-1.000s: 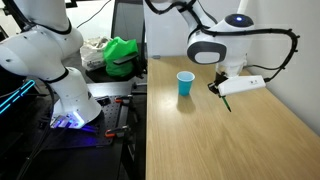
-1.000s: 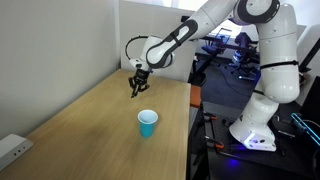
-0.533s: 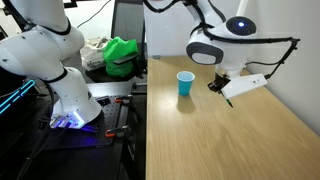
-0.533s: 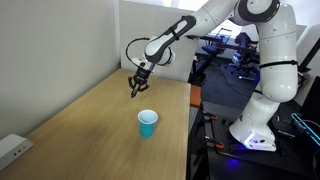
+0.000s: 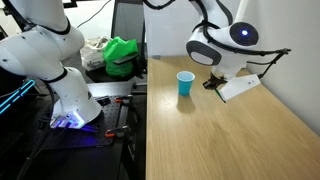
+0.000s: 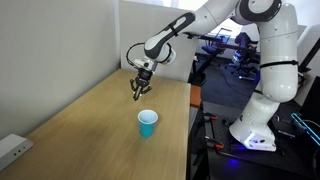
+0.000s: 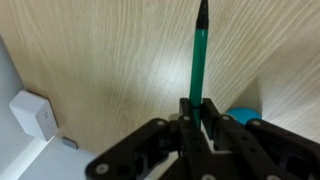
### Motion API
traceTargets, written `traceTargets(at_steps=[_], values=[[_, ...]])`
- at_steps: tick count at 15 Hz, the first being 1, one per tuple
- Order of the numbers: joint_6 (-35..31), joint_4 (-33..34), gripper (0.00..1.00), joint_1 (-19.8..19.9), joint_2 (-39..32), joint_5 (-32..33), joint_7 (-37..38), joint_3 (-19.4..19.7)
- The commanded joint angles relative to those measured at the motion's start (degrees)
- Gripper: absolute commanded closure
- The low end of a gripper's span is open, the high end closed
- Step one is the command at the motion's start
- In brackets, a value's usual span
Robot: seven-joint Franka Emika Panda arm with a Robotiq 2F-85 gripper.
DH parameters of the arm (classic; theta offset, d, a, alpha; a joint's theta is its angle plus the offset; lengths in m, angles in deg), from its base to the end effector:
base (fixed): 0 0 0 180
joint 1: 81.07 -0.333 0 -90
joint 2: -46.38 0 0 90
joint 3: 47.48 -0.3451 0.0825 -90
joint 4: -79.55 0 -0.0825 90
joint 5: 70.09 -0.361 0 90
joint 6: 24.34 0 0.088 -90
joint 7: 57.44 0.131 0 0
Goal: Pick up the pen from the table and put it in the light blue cup.
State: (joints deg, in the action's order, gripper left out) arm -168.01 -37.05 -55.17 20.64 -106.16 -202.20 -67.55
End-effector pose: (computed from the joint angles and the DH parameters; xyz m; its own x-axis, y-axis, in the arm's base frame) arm 0.6006 -0.0660 0.2604 -0.3421 0.8597 0.3792 0.9184 0.2205 0.3285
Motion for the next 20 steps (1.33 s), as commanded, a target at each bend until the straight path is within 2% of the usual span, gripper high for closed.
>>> traceTargets(at_steps=[1,2,3,4,7,10,20], values=[[5.04,-0.88,0.96,-2.08,3.06,-4.95,-6.61,3.01],[5.98,-1.02,0.96,-2.60,3.49,-6.12,-7.92,3.74],[5.56,-0.47,0.96,3.76,2.77,-1.65,-4.62,-3.50],[6.02,-0.51,0.96,4.13,2.99,-1.65,-4.73,-3.98],[7.59,-0.43,0.96,8.54,2.95,-1.10,-4.56,-9.40],[10.82,-0.31,0.96,11.65,2.87,-1.70,-4.56,-12.61],[24.98,0.15,0.96,14.76,3.54,-4.12,-2.42,-12.37]])
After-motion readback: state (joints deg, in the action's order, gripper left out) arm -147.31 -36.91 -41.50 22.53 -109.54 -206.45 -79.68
